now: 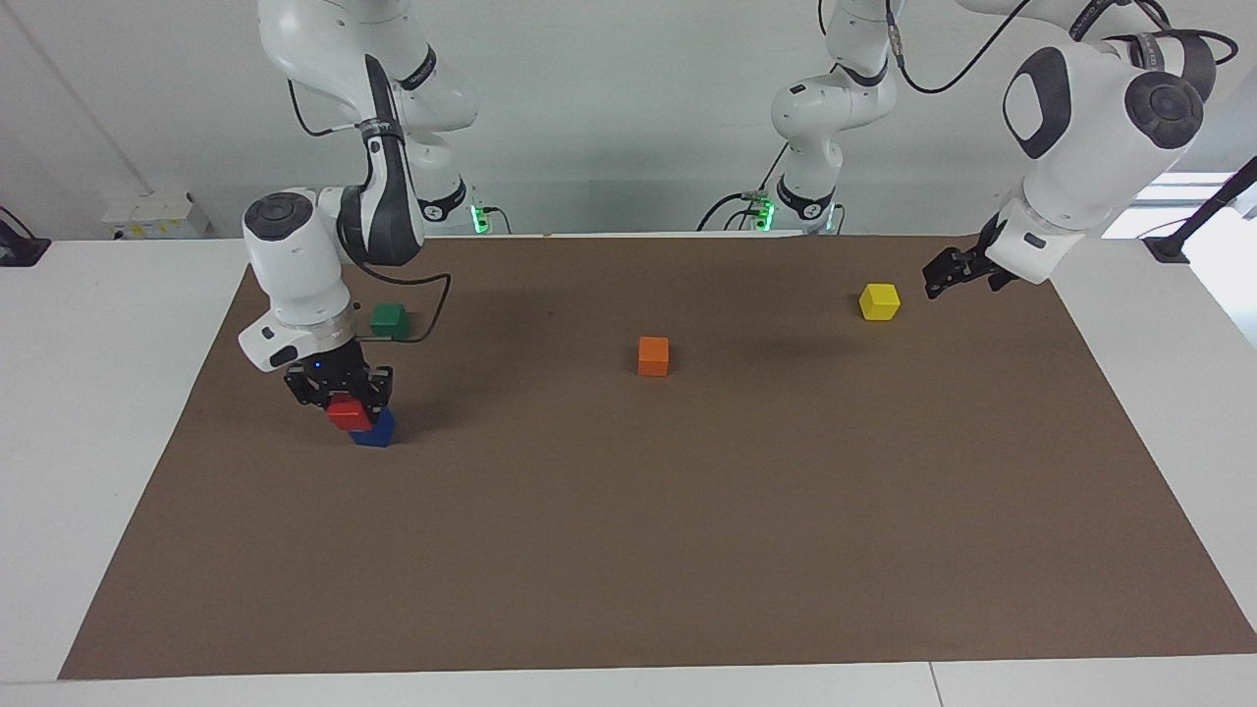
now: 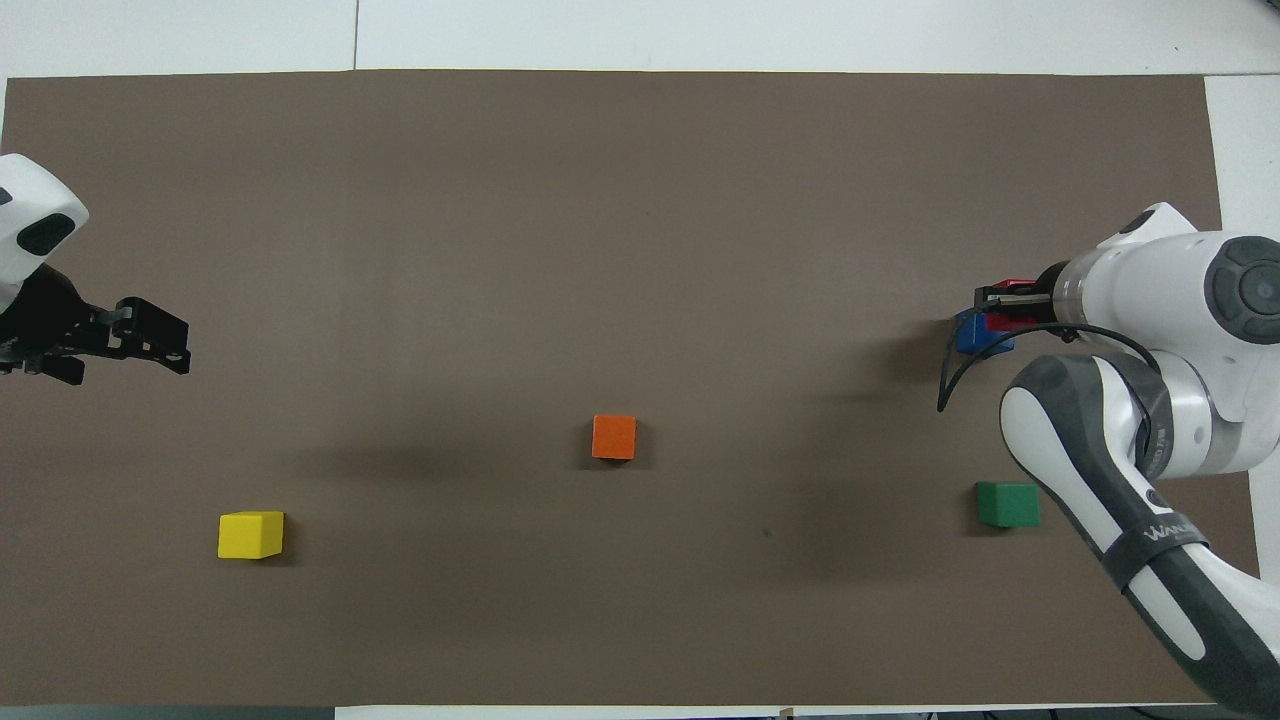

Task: Transfer red block to right arm and stack on blue block
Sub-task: 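Move the red block with the right gripper above the blue block, then lower the red block onto the blue block with the right gripper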

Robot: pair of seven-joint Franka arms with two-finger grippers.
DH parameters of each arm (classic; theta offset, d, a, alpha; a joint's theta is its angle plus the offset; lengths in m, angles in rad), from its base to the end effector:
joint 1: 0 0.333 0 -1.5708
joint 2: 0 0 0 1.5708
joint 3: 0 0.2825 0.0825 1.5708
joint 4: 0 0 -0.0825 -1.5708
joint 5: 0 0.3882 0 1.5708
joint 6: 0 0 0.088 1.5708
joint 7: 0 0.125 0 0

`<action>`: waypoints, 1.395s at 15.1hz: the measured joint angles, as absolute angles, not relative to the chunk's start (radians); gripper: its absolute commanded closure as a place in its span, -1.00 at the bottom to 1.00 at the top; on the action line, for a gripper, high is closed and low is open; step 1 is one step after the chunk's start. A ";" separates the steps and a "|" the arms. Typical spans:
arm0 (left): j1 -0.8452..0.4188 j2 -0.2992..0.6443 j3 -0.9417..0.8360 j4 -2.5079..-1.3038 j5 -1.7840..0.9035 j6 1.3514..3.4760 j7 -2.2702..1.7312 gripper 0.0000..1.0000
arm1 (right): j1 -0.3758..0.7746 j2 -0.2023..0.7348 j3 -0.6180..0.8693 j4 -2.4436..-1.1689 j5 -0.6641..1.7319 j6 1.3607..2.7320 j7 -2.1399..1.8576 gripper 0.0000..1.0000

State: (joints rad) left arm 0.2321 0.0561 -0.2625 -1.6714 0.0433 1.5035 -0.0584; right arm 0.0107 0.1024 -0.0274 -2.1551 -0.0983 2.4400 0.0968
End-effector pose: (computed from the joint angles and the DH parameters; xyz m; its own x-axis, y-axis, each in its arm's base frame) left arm 0.5523 -0.0086 0.4910 0.9755 0.0288 -0.2182 0.0203 -0.9990 -0.0410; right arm 0.5726 -0.0108 0.3164 0.9820 -0.0373 0.1852 -0.0494 -0.9969 0.0611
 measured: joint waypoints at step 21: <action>0.139 -0.001 -0.136 -1.681 0.019 1.591 -0.056 -1.00 | -0.007 0.153 -0.026 -2.143 -0.090 2.368 0.164 0.76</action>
